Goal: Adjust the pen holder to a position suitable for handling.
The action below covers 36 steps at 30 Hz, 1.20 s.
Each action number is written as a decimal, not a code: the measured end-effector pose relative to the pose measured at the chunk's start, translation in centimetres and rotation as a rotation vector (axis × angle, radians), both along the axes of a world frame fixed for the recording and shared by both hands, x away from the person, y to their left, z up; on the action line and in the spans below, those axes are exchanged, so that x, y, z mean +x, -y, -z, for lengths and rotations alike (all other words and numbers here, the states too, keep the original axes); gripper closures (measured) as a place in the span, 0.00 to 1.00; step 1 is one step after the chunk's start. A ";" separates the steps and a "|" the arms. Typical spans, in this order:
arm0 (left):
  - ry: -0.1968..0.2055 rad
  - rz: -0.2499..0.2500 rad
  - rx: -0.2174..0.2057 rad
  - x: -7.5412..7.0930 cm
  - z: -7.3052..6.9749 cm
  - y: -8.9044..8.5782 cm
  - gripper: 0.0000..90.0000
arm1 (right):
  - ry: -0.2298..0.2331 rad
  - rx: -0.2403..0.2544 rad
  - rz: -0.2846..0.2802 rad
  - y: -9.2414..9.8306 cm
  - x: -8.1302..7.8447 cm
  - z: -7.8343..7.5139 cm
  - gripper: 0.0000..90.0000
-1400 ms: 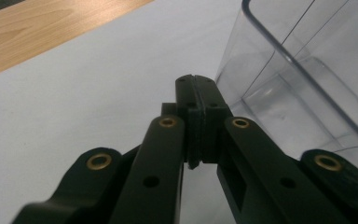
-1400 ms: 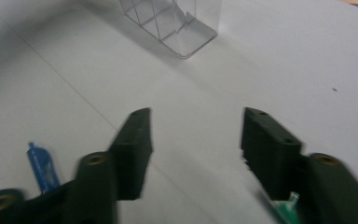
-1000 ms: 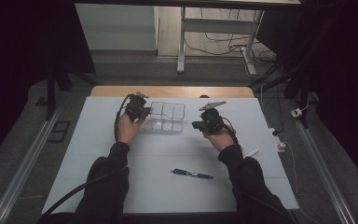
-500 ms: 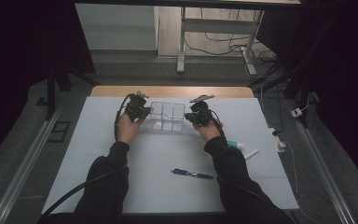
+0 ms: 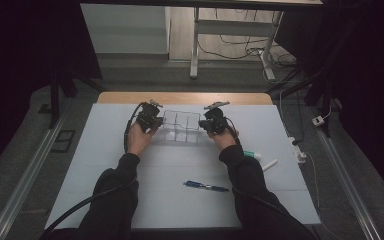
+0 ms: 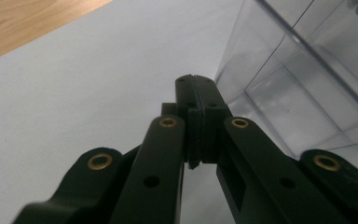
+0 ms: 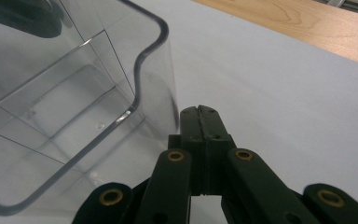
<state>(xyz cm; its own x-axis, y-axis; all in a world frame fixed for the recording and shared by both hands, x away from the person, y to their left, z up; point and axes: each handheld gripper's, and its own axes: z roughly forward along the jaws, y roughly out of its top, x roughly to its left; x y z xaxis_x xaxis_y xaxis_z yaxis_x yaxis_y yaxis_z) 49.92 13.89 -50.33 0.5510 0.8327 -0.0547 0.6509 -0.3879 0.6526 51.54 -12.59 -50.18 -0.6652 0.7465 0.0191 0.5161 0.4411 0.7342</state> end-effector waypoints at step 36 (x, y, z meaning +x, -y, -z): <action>-0.048 0.085 0.034 -6.1 0.4 2.2 0.99 | -0.060 -0.053 -0.100 2.4 -4.6 -0.2 1.00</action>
